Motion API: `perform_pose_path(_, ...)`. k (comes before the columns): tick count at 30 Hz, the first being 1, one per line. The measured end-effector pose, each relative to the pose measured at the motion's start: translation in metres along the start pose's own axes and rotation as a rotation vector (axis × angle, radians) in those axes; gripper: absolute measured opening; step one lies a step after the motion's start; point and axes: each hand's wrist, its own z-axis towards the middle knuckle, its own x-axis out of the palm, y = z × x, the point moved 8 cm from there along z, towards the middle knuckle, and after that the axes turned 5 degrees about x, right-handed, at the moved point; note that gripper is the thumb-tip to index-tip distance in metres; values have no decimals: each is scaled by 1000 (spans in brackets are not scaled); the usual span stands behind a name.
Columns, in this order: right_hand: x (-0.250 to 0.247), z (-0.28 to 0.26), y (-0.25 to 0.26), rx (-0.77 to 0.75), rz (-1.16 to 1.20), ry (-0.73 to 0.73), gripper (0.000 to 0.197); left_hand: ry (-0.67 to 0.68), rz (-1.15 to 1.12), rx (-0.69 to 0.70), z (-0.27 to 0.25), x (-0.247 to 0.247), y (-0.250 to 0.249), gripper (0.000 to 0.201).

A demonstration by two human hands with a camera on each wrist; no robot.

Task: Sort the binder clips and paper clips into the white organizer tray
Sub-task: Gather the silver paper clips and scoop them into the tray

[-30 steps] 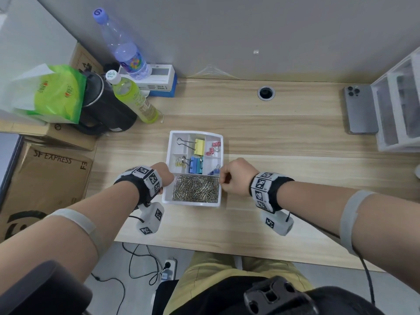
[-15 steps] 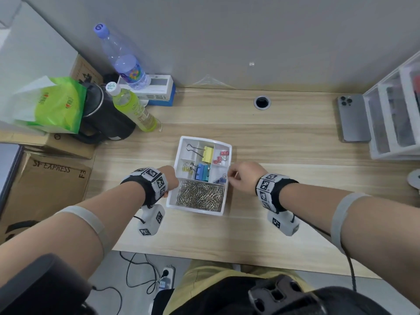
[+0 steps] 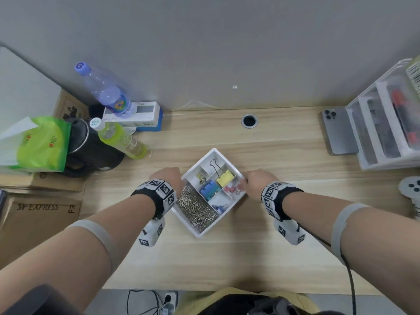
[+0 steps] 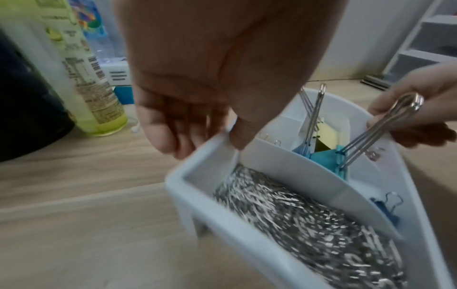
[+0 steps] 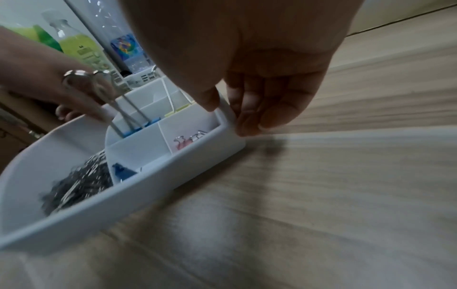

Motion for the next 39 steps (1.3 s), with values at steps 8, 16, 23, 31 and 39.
perform_pose_path(8,-23,24,1,122,-101,-11,41,-153,-299,-208,21,-22,37,62)
perform_pose_path(16,-56,57,6,137,-101,-46,42,-92,-283,-80,60,-30,17,36)
perform_pose_path(23,-73,81,3,170,-99,-89,42,-70,-286,-123,85,-55,9,34)
perform_pose_path(31,-87,94,-1,203,-18,-73,40,-30,-277,-93,112,-66,6,27)
perform_pose_path(39,-89,81,-4,207,94,-18,44,-56,-542,-158,106,-61,12,37)
